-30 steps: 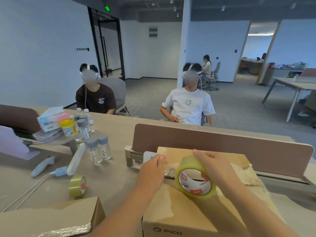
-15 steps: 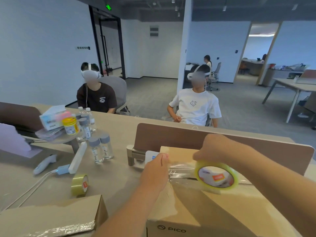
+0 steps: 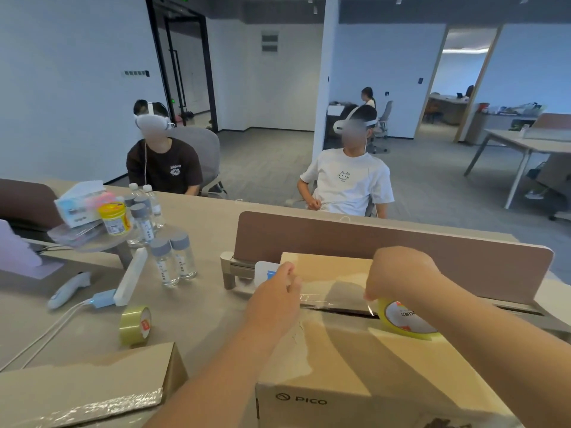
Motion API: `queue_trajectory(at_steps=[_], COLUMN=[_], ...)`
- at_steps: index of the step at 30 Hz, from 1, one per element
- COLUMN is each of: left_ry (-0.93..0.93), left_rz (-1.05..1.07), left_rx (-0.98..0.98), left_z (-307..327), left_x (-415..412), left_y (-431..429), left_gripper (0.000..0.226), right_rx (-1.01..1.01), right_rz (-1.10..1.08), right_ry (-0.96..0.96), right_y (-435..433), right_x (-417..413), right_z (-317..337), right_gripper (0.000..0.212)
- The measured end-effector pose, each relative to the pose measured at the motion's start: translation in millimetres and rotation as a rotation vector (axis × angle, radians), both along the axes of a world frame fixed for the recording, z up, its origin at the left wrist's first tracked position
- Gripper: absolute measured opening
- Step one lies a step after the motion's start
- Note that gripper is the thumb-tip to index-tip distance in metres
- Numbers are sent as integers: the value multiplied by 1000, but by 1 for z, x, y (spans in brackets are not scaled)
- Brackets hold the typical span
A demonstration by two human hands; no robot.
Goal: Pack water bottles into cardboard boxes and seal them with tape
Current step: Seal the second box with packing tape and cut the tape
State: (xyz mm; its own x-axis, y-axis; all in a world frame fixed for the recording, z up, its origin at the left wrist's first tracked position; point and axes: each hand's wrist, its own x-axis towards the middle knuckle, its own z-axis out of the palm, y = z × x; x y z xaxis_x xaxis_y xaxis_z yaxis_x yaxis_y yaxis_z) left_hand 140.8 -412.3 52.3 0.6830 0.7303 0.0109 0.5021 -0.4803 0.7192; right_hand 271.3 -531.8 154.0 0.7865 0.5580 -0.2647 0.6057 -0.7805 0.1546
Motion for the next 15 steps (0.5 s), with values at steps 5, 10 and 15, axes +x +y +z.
queue_trajectory(at_steps=[5, 10, 15], left_ry=[192, 305, 280], left_rz=[-149, -165, -125], left_rx=[112, 172, 145], left_z=[-5, -8, -4], left_x=[2, 5, 4], left_y=[0, 3, 0], left_gripper=[57, 65, 60], right_rx=[-25, -29, -70], right_rz=[29, 22, 62], right_ry=[-24, -7, -51], right_y=[3, 5, 10], right_x=[-3, -2, -4], right_z=[-3, -3, -8], right_gripper=[33, 31, 18])
